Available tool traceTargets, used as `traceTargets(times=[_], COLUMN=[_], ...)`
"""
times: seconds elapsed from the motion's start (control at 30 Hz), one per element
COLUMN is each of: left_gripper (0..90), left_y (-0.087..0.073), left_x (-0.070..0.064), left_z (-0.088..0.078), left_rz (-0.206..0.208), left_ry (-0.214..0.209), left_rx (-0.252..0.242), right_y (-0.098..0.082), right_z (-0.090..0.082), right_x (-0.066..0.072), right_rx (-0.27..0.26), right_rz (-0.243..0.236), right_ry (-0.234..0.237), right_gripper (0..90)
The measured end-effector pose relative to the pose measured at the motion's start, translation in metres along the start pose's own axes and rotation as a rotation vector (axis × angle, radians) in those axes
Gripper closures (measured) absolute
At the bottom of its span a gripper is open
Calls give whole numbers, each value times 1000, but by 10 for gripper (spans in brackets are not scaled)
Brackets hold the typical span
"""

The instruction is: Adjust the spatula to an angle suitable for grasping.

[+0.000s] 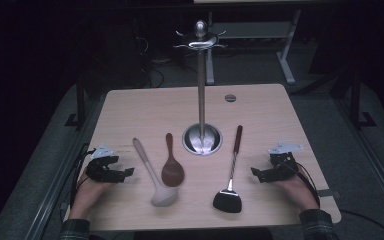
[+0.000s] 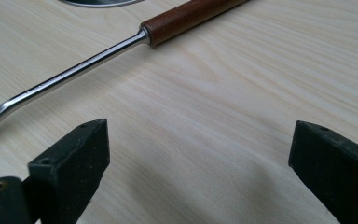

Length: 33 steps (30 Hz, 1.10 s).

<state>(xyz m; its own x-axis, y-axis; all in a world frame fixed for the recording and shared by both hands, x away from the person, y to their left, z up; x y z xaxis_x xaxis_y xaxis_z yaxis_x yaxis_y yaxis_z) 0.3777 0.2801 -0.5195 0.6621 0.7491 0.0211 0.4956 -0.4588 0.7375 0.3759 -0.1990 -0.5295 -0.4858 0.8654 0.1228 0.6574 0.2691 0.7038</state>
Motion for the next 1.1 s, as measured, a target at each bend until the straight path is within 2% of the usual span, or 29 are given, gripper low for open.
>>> traceTargets(times=[0.1, 0.13, 0.17, 0.2, 0.23, 0.3, 0.37, 0.4, 0.43, 0.47, 0.5, 0.57, 0.7, 0.77, 0.9, 0.97, 1.0, 1.1], left_gripper=[143, 143, 143, 143, 143, 144, 153, 153, 153, 153, 153, 153, 155, 155, 155, 155, 155, 155], left_y=[0, 0, -1, -1, -2, -1, 0, 0, -2, -5, -6, -8, -3, -4, -5, -3, -3, -1], left_x=[0, 0, 0, 0, 0, 1, 1, 0, 0, 0, -1, -1, -1, -2, -3, -5, -5, -6], left_z=[-2, -2, -2, -2, -2, -3, -3, -4, -5, -7, -8, -12, -14, -12, -11, -11, -12, -12], left_rz=[-1, -1, -2, -7, -8, -11, -7, -12, -13, -9, -22, -29, -37, -29, -19, -25, -9, -4], left_ry=[6, 6, 6, 9, 10, 11, 16, 19, 21, 20, 20, 22, 22, 20, 12, 13, 12, 11], left_rx=[-5, -3, -1, 2, 4, 0, -5, -5, -6, 3, -2, -3, -38, -29, -15, -24, -19, -25], right_y=[0, -1, -1, 0, 0, 1, 4, 11, 11, 19, 19, 27, 38, 44, 54, 60, 62, 70], right_z=[-1, -3, -3, -4, -4, -6, -5, -3, -3, 1, 1, 6, 17, 21, 28, 34, 38, 50], right_x=[1, 2, 2, 3, 3, 4, 3, 0, 0, 0, 0, 0, -2, -4, -9, -10, -11, -9], right_rx=[8, 19, 19, 20, 20, 17, 14, 1, 1, 2, 2, 2, 11, -8, -11, -12, -12, -15], right_rz=[6, 15, 15, 29, 29, 32, 34, 50, 50, 62, 62, 67, 66, 66, 75, 78, 69, 64], right_ry=[4, 22, 22, 36, 36, 38, 37, 39, 39, 52, 52, 58, 53, 56, 61, 56, 47, 44], right_gripper=[84, 140, 140, 241, 241, 380, 535, 680, 680, 820, 820, 899, 900, 900, 900, 900, 900, 900])
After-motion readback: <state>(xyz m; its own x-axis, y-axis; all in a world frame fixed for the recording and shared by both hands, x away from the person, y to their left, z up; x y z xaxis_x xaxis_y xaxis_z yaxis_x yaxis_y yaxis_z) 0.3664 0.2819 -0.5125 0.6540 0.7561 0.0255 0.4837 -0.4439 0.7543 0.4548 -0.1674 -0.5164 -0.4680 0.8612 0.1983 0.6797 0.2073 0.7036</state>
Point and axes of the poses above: each handheld gripper's, and its own axes: z roughly forward along the jaws, y roughly out of its top, x roughly to its left, the point moved 9 cm from there along z, roughly forward along the jaws, and after that the axes turned 7 degrees about z, right-handed, at the moved point
